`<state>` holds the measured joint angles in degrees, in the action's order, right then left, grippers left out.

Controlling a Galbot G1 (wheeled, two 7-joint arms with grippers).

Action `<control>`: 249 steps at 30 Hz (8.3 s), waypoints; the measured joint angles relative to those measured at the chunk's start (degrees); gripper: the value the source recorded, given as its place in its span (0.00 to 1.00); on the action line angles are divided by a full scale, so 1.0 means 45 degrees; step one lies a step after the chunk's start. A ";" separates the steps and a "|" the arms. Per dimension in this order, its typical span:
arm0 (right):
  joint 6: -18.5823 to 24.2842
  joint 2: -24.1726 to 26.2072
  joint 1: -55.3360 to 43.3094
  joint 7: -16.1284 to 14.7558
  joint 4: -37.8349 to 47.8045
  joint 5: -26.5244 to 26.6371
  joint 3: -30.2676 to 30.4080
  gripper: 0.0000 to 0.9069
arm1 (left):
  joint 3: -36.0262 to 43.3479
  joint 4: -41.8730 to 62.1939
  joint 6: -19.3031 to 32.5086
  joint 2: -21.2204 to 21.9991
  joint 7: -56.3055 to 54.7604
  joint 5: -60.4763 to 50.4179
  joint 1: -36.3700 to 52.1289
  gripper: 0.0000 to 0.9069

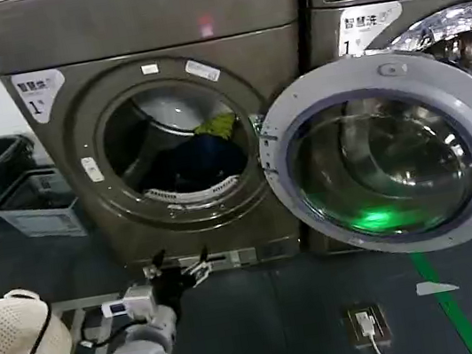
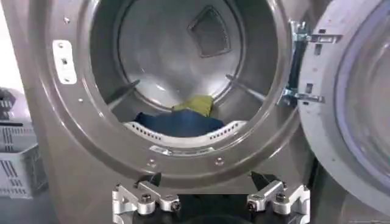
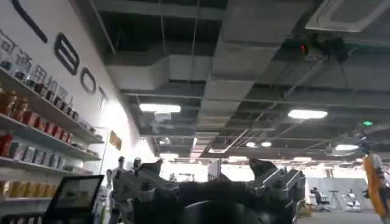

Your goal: Grasp the clothes from the dryer.

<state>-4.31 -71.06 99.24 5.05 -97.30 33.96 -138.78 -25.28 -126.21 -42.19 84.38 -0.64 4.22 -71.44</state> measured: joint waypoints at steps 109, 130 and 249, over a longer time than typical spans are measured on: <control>0.0487 -0.0281 -0.0251 -0.0294 -0.0023 -0.0044 0.0588 1.00 | 0.0017 0.3422 0.0000 0.0512 -0.0257 -0.0856 0.2479 1.00; 0.0508 -0.0379 -0.0310 -0.0298 -0.0254 -0.0037 0.0820 1.00 | -0.0008 1.0571 0.0203 0.1092 -0.0044 -0.1617 0.8214 1.00; 0.0479 -0.0715 -0.0556 -0.0172 -0.0218 0.0084 0.2034 1.00 | -0.0787 1.8709 0.9684 0.0544 1.5945 -1.5801 1.2717 0.00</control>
<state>-2.16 -74.28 96.74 4.28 -98.28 34.33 -129.62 -28.83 -42.02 1.39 86.83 71.11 -66.89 -14.21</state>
